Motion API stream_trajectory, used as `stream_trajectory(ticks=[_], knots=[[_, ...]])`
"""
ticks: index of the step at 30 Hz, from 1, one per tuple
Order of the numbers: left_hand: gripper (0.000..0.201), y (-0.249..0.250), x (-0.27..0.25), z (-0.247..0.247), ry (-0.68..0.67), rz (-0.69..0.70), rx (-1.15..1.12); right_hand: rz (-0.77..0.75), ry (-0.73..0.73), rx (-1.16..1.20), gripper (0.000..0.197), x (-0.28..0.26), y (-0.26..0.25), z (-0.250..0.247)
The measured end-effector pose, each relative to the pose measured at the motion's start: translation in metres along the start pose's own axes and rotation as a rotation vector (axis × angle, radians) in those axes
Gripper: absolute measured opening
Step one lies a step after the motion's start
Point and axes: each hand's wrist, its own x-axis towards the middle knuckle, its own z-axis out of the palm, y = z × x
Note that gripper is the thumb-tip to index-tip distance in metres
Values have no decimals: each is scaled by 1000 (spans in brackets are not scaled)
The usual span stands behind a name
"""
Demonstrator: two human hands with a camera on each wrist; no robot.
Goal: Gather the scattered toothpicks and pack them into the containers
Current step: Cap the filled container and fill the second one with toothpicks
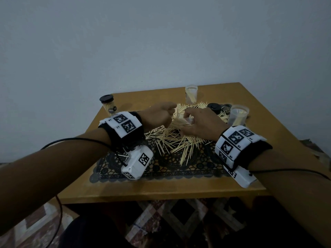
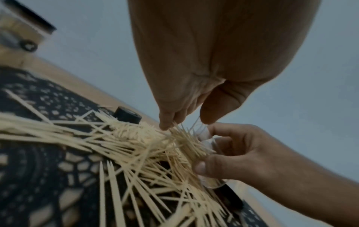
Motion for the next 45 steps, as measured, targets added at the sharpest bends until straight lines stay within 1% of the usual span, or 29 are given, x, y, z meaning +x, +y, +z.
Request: stream_trajectory(ticks=[2, 3, 4, 5, 8, 11, 13, 14, 15, 17, 19, 21, 22, 24, 26, 27, 28, 30, 31, 32, 34, 35, 37, 38, 40, 42, 43, 45], knots=[[83, 0, -4, 5, -18, 1, -182, -18, 5, -6, 50, 0, 0, 0], [89, 2, -5, 6, -9, -9, -252, -22, 8, -10, 49, 0, 0, 0], [90, 4, -5, 7, 2, -2, -282, -22, 10, -14, 49, 0, 0, 0], [88, 6, -5, 7, 26, 13, -253, -18, 8, -13, 49, 1, 0, 0], [79, 5, -6, -1, 99, 87, 83, 6, -2, 2, 50, 1, 0, 0], [74, -3, -11, -7, 76, 116, 426, 4, -1, 22, 49, 0, -1, -1], [69, -5, -15, -4, 32, 134, 587, 2, 14, 53, 47, -1, -2, -2], [67, -6, -17, -1, -6, 137, 592, 3, 20, 67, 45, -1, -2, -2], [66, -7, -19, 0, -48, 143, 545, 3, 22, 73, 44, -1, -3, -2], [71, -8, -23, 2, -95, 132, 291, 3, 14, 63, 45, -1, -3, -2], [74, -9, -24, 0, -46, 136, 80, -3, 7, 52, 46, -1, -3, -2], [73, -9, -21, -3, 24, 120, 18, -16, 5, 44, 47, -1, -2, -1], [72, -9, -20, -4, 31, 103, 1, -23, 5, 44, 47, -1, -2, -1], [72, -10, -18, -4, -5, 54, -84, -37, 4, 45, 47, -2, -4, -2], [71, -13, -14, -2, -26, 50, -157, -37, 10, 46, 48, -3, -4, -2], [68, -14, -14, -3, 2, 59, -124, -33, 14, 44, 49, -3, -4, -3], [63, -16, -14, -5, 55, 89, -35, -29, 14, 41, 49, -3, -4, -3], [48, -20, -15, -10, 171, 193, 228, -20, 7, 42, 48, -2, -2, -3], [43, -20, -18, -11, 189, 221, 356, -22, 5, 47, 48, -2, -2, -3], [41, -19, -21, -11, 182, 218, 465, -30, 3, 51, 48, -2, -2, -2], [43, -17, -25, -8, 121, 161, 604, -53, -4, 34, 48, -2, -3, -2], [46, -17, -26, -7, 84, 138, 614, -62, -5, 18, 49, -2, -4, -2], [47, -17, -27, -5, 24, 131, 525, -73, 8, 0, 50, -1, -4, -1], [47, -17, -27, -4, 16, 141, 447, -73, 16, 2, 50, -1, -3, -1], [46, -17, -26, -3, 56, 150, 326, -70, 25, 13, 51, 1, -2, 0], [50, -17, -24, -4, 94, 144, 319, -70, 21, 23, 50, 0, -2, 0], [53, -18, -24, -5, 74, 126, 339, -75, 20, 28, 50, 0, -3, 0], [56, -19, -23, -6, -23, 94, 361, -99, 27, 34, 49, -1, -4, -1]])
